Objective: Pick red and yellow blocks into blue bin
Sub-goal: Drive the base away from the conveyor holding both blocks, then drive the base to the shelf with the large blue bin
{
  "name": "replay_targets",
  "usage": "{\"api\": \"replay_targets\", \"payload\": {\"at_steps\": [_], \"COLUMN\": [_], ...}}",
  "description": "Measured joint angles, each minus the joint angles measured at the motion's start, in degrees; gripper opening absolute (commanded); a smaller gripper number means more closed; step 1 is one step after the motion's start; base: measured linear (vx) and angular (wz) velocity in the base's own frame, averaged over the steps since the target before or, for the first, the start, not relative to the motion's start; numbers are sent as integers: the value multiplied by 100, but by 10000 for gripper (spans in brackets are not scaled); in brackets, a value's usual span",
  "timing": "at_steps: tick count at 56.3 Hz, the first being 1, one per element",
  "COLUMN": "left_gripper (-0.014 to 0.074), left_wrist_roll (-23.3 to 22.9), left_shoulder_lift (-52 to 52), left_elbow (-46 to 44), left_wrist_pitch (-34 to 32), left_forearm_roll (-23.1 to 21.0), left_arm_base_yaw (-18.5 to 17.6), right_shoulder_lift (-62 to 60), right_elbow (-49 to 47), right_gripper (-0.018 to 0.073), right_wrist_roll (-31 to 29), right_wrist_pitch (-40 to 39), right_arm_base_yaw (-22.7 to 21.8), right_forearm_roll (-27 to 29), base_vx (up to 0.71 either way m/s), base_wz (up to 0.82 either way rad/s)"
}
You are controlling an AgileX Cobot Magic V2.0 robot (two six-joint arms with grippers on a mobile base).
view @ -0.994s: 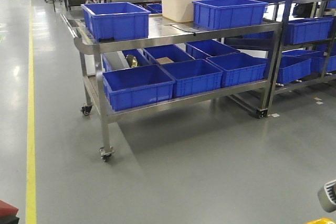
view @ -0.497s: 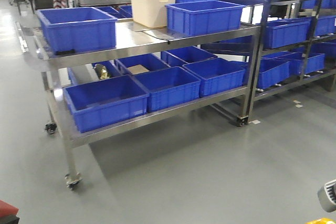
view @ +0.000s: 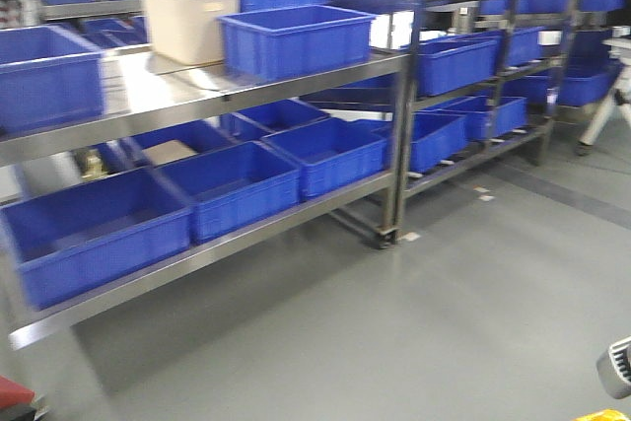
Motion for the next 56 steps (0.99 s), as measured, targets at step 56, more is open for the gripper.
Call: {"api": "replay_targets", "payload": {"at_steps": [56], "left_gripper": [264], "left_wrist_roll": [5], "left_shoulder_lift": [0], "left_elbow": [0], "left_wrist_pitch": [0], "left_forearm_roll": [0], "left_arm_base_yaw": [0], "right_shoulder_lift": [0], "right_elbow": [0], "right_gripper": [172], "right_wrist_roll": [0], "right_wrist_pitch": [4], "right_arm_base_yaw": [0], "right_forearm_roll": [0], "base_vx": [39], "base_wz": [-26]}}
